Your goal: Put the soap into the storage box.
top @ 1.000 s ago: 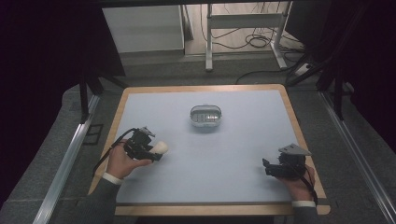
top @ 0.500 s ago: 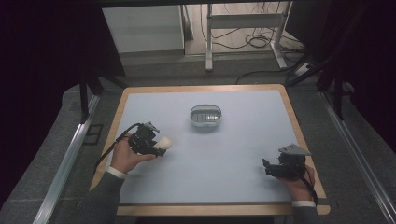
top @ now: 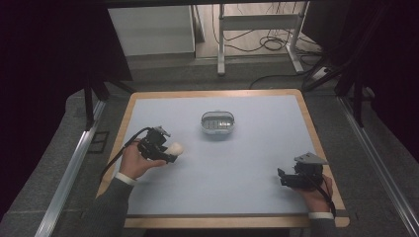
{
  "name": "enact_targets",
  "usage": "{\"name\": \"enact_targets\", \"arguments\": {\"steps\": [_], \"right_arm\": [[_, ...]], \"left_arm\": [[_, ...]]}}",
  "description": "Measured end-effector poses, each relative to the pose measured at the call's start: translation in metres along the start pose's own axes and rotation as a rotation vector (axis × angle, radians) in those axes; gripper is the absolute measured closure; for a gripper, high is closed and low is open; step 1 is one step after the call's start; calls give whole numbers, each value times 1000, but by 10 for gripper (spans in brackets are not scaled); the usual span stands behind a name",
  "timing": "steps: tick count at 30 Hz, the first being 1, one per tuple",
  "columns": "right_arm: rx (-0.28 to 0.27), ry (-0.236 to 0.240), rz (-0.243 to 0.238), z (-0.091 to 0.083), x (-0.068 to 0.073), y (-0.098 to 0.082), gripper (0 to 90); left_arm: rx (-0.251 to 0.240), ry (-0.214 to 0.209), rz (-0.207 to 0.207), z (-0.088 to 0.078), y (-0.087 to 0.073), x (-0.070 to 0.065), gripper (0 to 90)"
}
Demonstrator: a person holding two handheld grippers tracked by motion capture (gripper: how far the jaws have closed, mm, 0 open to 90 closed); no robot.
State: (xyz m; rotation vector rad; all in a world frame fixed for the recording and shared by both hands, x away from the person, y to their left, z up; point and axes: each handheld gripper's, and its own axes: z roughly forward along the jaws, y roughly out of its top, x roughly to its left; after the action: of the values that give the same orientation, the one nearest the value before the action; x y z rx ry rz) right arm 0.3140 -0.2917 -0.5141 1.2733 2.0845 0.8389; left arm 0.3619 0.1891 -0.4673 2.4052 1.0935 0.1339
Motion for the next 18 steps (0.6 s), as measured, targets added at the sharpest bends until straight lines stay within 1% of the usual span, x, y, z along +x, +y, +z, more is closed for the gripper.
{"name": "enact_targets", "arguments": {"steps": [3,10,12,18], "right_arm": [[-2,-2,4,0,0,0,61],[-2,-3,5,-1,-1,0,61],[0,-3,7,-1,-1,0,61],[0,-7,7,0,-2,-1,61]], "left_arm": [[-5,3,1,0,3,1,495],[-8,9,17,1,14,-1,496],[-16,-1,16,1,16,0,496],[-11,0,14,4,19,2,496]]}}
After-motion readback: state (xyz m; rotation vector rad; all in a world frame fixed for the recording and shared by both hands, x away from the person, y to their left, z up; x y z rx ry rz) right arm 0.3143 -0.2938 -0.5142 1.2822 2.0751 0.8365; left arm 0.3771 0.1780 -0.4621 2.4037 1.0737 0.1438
